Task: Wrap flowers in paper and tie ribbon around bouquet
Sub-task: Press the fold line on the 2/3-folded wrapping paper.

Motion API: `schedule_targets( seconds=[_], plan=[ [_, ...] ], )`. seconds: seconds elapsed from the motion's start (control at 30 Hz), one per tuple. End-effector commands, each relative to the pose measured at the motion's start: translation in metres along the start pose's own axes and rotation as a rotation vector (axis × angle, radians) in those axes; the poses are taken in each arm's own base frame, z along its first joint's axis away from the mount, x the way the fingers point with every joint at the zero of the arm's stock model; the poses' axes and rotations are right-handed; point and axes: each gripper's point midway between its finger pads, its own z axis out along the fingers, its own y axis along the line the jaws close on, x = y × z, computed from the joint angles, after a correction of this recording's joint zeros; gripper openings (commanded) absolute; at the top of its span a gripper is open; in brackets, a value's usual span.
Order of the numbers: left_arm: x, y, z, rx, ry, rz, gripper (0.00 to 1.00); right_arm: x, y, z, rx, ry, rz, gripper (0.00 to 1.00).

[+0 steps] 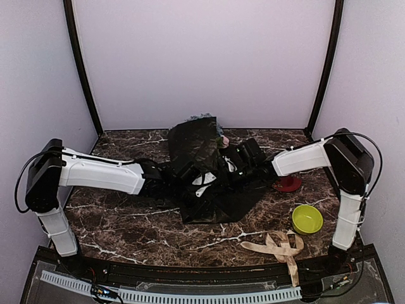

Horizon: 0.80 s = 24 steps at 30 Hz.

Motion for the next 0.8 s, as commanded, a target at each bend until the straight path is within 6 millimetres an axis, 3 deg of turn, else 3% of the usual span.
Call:
schedule_targets(
  seconds=[0.0,0.37,0.6,0.77],
  plan=[
    [-0.011,-0.012,-0.007,0.034,-0.040,-0.091,0.45,0.007,-0.008,-0.008,0.043,-0.035,0.016,0.00],
    [0.000,-0.010,-0.012,0.017,-0.039,-0.226,0.44,0.019,-0.031,-0.007,0.136,-0.041,0.041,0.00],
    [-0.005,0.000,-0.025,-0.041,-0.085,-0.285,0.44,0.035,-0.040,-0.013,0.168,-0.032,0.047,0.00],
    [-0.010,0.006,-0.019,-0.073,-0.087,-0.370,0.44,0.043,-0.048,-0.015,0.187,-0.027,0.033,0.00]
  ],
)
